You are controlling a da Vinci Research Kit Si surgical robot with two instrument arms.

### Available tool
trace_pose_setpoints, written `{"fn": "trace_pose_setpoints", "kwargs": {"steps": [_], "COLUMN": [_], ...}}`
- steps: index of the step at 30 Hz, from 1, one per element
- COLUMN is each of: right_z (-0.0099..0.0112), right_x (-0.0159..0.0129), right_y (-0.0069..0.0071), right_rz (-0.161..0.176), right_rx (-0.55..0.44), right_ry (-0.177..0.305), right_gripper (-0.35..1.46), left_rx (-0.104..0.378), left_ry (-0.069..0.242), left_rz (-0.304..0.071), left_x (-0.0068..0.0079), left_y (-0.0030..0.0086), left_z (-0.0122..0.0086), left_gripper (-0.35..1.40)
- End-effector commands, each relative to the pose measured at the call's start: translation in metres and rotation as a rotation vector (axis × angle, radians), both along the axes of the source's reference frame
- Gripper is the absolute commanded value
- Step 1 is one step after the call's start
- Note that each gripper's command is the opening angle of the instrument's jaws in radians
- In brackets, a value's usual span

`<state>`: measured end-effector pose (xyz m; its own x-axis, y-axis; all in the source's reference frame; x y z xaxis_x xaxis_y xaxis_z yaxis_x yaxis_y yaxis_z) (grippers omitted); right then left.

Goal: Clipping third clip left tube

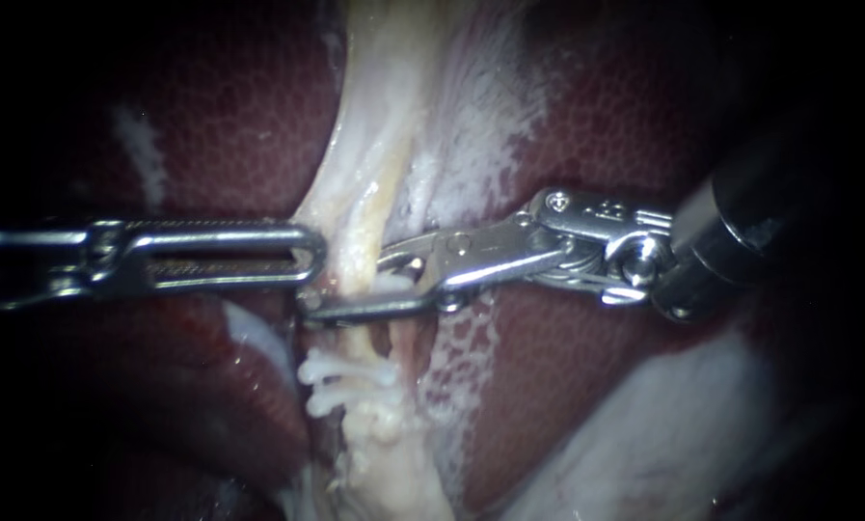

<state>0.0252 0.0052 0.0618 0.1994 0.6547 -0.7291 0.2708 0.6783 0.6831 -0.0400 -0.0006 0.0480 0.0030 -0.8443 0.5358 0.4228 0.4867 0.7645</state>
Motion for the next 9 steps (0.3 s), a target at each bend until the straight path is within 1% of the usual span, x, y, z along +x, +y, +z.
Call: {"fn": "trace_pose_setpoints", "kwargs": {"steps": [1, 9], "right_z": [0.0000, 0.0001], "right_x": [0.0001, 0.0001], "right_y": [-0.0001, -0.0003], "right_rz": [0.000, -0.001], "right_rx": [-0.001, 0.004], "right_ry": [0.001, -0.001], "right_gripper": [-0.35, -0.35], "left_rx": [0.000, 0.001], "left_ry": [0.000, 0.000], "left_rz": [0.000, 0.000], "left_x": [0.0000, 0.0000], "left_y": [0.0000, 0.0001], "left_z": [0.0000, -0.0001], "left_gripper": [-0.35, -0.35]}}
